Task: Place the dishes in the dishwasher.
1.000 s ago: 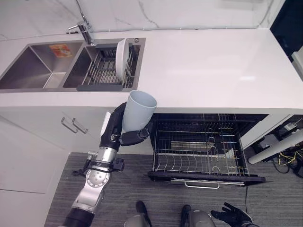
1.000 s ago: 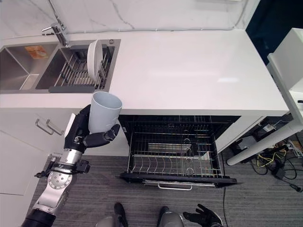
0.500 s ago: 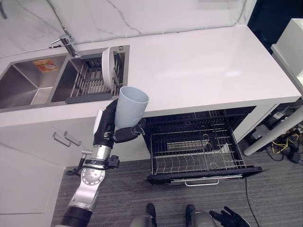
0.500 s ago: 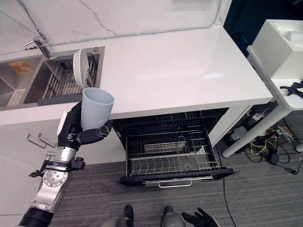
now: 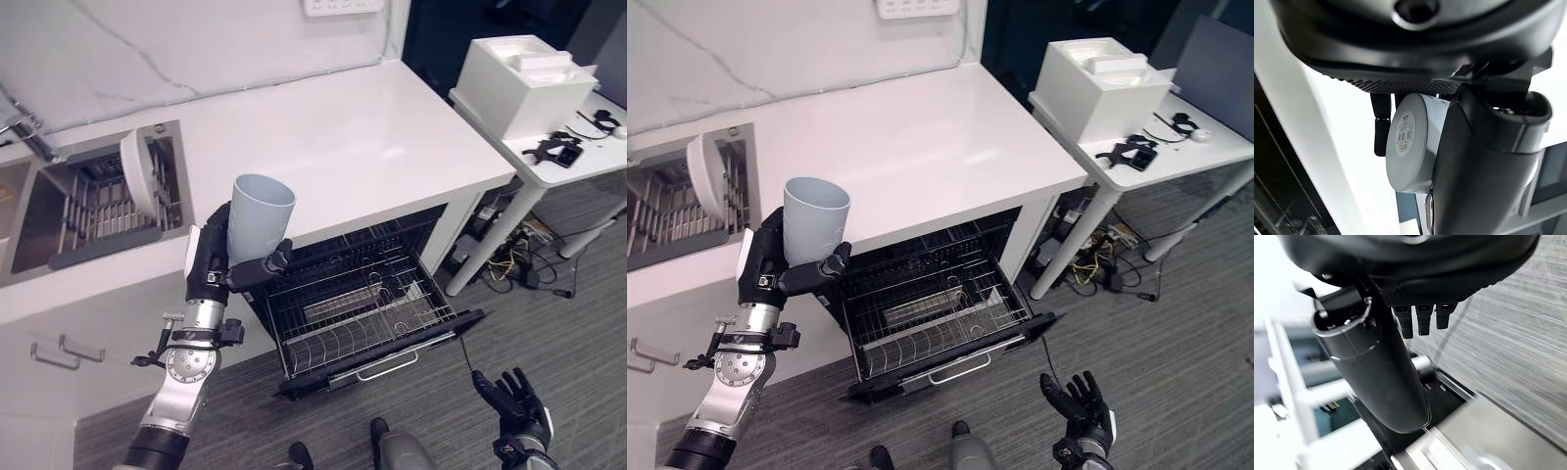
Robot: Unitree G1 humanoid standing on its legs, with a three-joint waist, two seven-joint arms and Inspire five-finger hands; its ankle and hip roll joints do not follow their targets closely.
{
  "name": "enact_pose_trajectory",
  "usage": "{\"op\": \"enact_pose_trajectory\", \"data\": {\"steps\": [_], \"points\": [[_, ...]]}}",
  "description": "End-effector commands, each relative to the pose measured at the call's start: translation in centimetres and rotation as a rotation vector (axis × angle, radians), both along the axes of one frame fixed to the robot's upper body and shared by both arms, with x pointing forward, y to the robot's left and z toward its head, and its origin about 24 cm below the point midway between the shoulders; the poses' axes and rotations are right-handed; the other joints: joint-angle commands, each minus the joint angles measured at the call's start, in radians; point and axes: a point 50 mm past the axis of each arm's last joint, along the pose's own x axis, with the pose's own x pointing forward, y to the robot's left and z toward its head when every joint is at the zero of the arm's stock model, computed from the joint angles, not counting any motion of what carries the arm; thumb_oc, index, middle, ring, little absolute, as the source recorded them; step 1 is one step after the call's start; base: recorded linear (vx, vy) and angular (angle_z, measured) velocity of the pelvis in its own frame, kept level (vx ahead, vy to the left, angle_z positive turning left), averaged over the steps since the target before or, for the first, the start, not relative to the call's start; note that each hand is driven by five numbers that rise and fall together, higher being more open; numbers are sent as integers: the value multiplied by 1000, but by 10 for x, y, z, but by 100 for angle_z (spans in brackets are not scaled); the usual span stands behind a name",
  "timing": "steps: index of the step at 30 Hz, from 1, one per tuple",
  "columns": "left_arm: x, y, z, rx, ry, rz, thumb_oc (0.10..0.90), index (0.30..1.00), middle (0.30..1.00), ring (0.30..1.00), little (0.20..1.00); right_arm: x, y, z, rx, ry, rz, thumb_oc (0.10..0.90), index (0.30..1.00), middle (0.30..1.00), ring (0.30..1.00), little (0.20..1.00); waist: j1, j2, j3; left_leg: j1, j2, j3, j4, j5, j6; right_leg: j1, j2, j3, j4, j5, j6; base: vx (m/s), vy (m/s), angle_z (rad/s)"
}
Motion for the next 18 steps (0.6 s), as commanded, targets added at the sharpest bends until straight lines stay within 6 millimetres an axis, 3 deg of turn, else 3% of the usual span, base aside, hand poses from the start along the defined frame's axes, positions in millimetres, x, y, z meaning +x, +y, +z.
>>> {"op": "enact_pose_trajectory", "data": {"steps": [1,8,10,12,18], "points": [[9,-12,56,-12,-306,-62,400,300,300,300,300,7,-33,47,-188,-232,-100,800,900,900,900,900,-35,4,-46,-7,15,-27,115,-163,13,-9,-50,-30,86,-83,81,-4,43,-38],[8,-17,57,-55,-300,-62,400,300,300,300,300,22,-32,99,-312,-482,-70,800,900,900,900,900,-74,7,-47,21,12,7,115,-176,23,-19,-49,15,86,-65,97,11,39,-33],[7,-19,53,-66,-287,-35,400,300,300,300,300,34,-22,136,-457,-595,48,800,900,900,900,900,-92,7,-48,31,9,20,115,-184,29,-22,-48,33,86,-63,102,4,45,-32],[6,-20,51,-64,-283,-14,400,300,300,300,300,39,-15,156,-494,-683,139,800,900,900,900,900,-102,9,-49,40,7,28,115,-194,31,-20,-47,41,86,-67,106,2,47,-29],[6,-30,51,61,-312,-8,400,300,300,300,300,52,5,193,-470,-918,336,800,900,900,900,900,-109,15,-55,47,2,42,115,-200,31,-27,-46,52,86,-65,110,-17,35,-15]]}}
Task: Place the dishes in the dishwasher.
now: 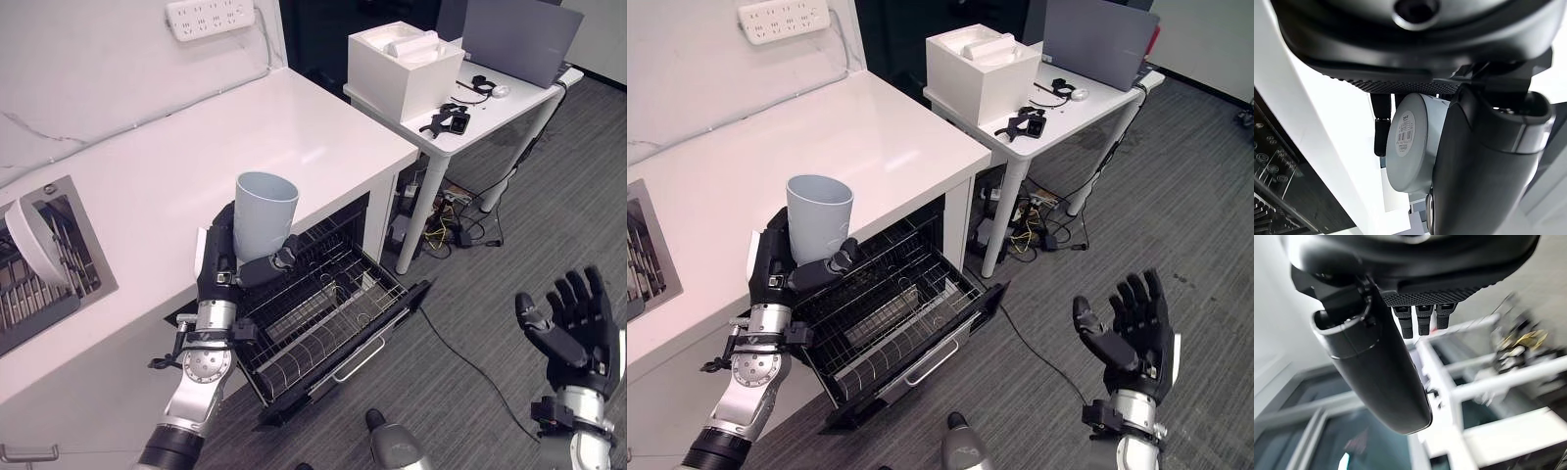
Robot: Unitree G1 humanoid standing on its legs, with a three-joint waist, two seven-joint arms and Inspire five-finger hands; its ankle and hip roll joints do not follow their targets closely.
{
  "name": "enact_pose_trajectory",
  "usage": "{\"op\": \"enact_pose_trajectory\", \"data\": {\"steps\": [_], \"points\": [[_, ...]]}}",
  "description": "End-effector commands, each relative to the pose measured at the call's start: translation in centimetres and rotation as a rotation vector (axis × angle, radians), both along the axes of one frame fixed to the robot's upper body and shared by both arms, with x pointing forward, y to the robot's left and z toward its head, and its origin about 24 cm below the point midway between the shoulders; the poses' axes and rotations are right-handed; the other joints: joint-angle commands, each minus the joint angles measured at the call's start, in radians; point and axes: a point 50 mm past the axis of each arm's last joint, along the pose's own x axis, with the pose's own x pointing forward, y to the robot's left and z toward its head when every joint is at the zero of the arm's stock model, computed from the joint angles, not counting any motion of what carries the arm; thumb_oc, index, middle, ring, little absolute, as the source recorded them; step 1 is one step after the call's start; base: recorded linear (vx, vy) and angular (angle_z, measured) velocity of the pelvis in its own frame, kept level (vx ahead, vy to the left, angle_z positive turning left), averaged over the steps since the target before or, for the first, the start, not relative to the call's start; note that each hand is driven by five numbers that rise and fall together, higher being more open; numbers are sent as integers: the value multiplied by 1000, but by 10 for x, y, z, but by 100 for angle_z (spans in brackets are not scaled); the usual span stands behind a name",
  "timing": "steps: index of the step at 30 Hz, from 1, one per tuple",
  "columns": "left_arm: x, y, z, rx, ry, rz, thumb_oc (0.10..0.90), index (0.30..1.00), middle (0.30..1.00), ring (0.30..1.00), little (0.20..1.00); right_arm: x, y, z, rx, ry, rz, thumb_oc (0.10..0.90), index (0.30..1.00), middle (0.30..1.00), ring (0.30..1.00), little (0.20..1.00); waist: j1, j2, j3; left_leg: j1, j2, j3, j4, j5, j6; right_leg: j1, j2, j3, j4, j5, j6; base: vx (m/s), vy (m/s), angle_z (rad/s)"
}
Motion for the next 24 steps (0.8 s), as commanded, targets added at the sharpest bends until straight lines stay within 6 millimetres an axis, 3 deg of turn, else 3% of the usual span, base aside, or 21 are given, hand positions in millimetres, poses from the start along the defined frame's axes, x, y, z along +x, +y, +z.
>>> {"op": "enact_pose_trajectory", "data": {"steps": [1,6,13,24], "points": [[6,-13,55,87,-300,-22,400,300,300,300,300,10,5,56,-149,-289,161,800,900,900,900,900,11,14,-55,-15,3,-99,101,-145,23,-20,-59,-77,110,-98,83,-16,33,-2],[4,-23,57,136,-353,-21,400,300,300,300,300,25,35,73,-144,-355,367,800,900,900,900,900,28,22,-63,-18,-2,-112,101,-139,19,-13,-59,-81,110,-99,76,-2,16,0],[-3,-44,55,263,-422,-27,400,300,300,300,300,51,89,84,-118,-350,690,800,900,900,900,900,102,18,-78,-32,-12,-169,101,-132,9,15,-68,-129,110,-119,59,15,-12,7],[-15,-56,48,266,-537,52,400,300,300,300,300,69,132,81,56,-302,922,800,900,900,900,900,213,2,-87,-58,-19,-258,101,-118,-8,54,-85,-224,110,-147,39,14,-26,36]]}}
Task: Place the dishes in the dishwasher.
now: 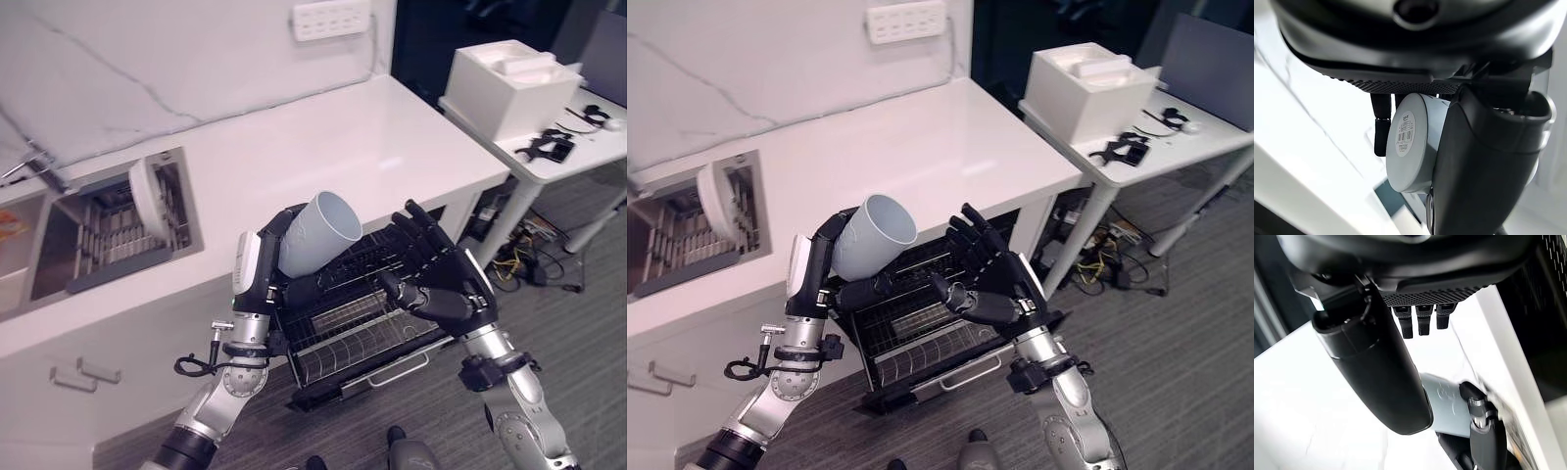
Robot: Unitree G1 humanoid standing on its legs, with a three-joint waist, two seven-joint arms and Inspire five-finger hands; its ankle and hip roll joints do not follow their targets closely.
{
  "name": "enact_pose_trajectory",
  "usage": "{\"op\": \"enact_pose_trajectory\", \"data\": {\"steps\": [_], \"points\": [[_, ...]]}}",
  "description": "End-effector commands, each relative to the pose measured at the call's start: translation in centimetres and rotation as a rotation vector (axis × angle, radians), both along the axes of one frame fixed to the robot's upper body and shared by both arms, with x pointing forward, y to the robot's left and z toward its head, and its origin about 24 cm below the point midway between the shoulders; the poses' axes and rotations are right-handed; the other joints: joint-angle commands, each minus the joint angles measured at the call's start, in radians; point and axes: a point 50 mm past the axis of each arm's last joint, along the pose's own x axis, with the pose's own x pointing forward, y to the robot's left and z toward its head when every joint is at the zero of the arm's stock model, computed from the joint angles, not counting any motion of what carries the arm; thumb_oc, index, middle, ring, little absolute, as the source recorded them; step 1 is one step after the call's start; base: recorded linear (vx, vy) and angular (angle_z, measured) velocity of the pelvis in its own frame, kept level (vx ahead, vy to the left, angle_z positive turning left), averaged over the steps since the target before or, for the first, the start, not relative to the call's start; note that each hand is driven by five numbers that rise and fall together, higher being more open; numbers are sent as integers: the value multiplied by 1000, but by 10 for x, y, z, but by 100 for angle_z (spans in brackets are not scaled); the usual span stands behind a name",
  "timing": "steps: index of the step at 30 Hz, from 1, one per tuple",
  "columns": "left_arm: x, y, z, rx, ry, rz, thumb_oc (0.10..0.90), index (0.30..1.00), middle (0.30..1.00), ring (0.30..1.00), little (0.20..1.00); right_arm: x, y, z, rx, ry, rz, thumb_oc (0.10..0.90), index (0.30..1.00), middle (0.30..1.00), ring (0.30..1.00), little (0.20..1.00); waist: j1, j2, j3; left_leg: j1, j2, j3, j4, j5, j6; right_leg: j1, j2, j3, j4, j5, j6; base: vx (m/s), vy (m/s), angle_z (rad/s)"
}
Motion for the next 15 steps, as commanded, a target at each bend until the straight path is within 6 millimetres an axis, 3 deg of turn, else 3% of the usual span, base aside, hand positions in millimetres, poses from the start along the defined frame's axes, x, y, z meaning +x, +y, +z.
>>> {"op": "enact_pose_trajectory", "data": {"steps": [1,7,15], "points": [[-2,-10,51,-58,-347,-51,400,300,300,300,300,6,12,43,117,-195,83,800,900,900,900,900,24,-43,-71,-16,5,-113,89,-139,-22,4,-38,-78,104,-127,45,1,-5,42],[-10,-15,52,-71,-438,-11,400,300,300,300,300,12,32,42,187,-140,183,800,900,900,900,900,89,-53,-77,-35,-4,-168,89,-130,-27,20,-43,-123,104,-140,35,14,-27,30],[-12,-20,52,-68,-473,5,400,300,300,300,300,17,50,43,255,-96,260,800,900,900,900,900,125,-63,-82,-51,-8,-201,89,-118,-29,33,-37,-146,104,-148,24,20,-28,25]]}}
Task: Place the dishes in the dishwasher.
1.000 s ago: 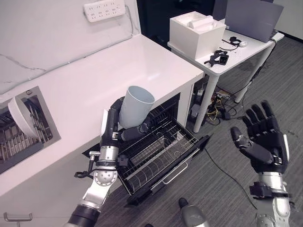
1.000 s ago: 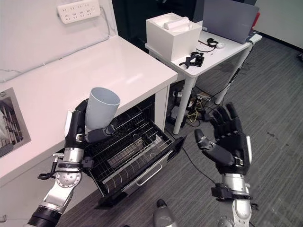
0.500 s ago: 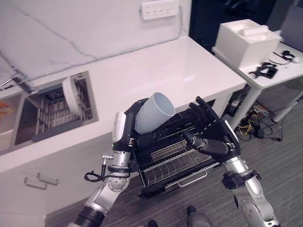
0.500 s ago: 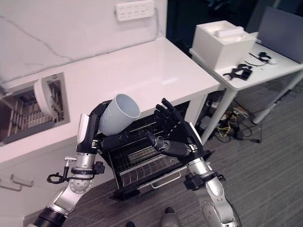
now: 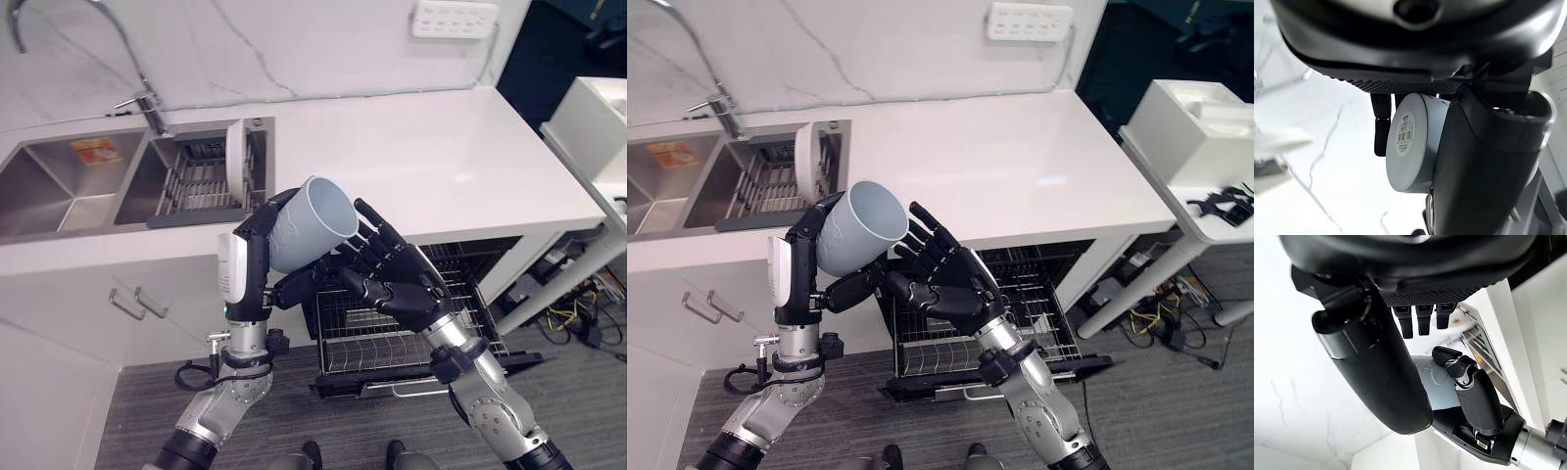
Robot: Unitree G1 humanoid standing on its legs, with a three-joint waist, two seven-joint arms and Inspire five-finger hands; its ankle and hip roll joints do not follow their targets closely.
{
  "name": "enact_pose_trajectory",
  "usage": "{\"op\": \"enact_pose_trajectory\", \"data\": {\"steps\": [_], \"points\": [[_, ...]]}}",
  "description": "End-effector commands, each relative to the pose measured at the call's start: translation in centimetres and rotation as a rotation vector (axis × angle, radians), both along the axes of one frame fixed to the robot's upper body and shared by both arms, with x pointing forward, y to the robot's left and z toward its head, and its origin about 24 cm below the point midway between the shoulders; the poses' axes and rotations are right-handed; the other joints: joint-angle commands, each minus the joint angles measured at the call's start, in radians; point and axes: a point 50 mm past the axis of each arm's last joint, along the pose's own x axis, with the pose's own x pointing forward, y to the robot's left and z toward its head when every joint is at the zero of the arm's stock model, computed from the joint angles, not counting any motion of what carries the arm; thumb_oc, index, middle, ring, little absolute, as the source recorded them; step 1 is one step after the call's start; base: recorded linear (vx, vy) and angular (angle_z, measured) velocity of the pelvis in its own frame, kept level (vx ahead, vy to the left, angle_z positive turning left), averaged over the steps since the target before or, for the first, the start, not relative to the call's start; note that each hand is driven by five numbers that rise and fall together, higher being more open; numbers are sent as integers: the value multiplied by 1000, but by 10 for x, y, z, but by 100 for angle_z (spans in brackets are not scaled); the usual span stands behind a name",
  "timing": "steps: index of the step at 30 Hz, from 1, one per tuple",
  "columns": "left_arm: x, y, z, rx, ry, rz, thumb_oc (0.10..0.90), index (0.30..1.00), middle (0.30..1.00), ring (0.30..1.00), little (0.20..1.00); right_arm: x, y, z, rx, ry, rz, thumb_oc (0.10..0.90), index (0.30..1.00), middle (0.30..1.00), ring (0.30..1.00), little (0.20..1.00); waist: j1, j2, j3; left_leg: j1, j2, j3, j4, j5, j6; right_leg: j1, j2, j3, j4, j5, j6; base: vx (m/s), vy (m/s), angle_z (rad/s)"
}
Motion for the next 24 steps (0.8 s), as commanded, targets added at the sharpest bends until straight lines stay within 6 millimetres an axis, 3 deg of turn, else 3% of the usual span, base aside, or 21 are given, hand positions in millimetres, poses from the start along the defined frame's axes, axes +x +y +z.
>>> {"op": "enact_pose_trajectory", "data": {"steps": [1,12,24], "points": [[2,-20,42,-46,-251,-100,400,300,300,300,300,7,7,37,154,-151,37,800,900,900,900,900,9,-18,-70,10,12,-72,57,-133,-31,6,-15,-22,103,-130,30,14,-10,3],[9,-22,33,-31,-188,-66,400,300,300,300,300,12,23,47,176,-185,69,800,900,900,900,900,31,-19,-62,10,6,-90,57,-129,-30,18,-15,-27,103,-133,27,5,-2,7],[13,-22,26,23,-156,-6,400,300,300,300,300,14,20,59,116,-259,-41,800,900,900,900,900,29,-17,-57,13,6,-86,57,-133,-27,17,-15,-13,103,-130,33,0,0,0]]}}
